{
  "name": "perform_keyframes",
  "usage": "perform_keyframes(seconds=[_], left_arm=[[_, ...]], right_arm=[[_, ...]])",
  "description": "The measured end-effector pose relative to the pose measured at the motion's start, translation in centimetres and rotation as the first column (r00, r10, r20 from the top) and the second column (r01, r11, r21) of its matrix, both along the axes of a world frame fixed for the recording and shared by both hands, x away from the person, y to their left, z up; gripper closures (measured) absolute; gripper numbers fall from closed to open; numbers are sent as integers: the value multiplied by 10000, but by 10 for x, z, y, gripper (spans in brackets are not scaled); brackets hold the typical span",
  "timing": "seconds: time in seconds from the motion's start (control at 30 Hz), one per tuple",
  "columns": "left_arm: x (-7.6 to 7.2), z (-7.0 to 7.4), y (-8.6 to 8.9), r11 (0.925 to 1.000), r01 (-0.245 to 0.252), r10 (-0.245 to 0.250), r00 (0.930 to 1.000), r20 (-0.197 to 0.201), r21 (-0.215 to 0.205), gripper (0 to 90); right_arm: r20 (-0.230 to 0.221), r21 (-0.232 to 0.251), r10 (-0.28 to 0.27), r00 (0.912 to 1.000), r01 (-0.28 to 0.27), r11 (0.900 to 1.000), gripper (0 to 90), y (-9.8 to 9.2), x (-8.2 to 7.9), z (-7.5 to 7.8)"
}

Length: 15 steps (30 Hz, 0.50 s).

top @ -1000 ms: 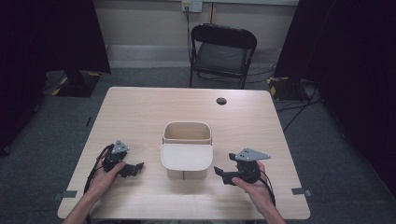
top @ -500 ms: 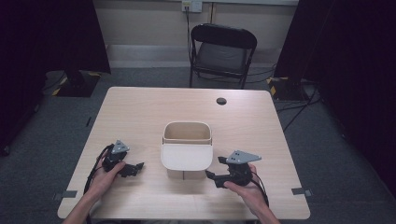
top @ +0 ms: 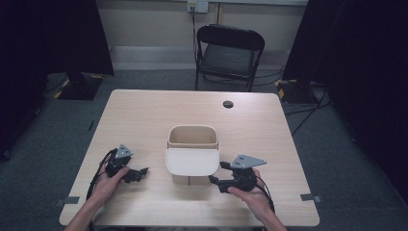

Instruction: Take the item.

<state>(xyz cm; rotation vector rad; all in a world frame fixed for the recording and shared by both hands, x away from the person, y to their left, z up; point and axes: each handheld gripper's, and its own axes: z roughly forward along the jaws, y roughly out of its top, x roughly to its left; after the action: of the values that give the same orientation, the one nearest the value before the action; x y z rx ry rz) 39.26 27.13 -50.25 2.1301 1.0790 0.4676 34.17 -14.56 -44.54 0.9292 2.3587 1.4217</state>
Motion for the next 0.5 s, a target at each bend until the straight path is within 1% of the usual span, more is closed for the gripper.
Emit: perform_keyframes(seconds=[0.07, 0.27, 0.5], left_arm=[[0, 0, 0, 10000, -7, 7, 10000, -3, -8, 37], [0, 0, 0, 10000, -7, 7, 10000, -2, -11, 36], [0, 0, 0, 10000, -6, 6, 10000, -2, -11, 37]], right_arm=[[115, 31, 18, 9999, -19, 10000, 334, 1, 0, 1], [239, 170, 172, 9996, -176, 9997, 363, 2, 0, 3], [372, 238, 186, 9991, -195, 9995, 362, 2, -1, 4]])
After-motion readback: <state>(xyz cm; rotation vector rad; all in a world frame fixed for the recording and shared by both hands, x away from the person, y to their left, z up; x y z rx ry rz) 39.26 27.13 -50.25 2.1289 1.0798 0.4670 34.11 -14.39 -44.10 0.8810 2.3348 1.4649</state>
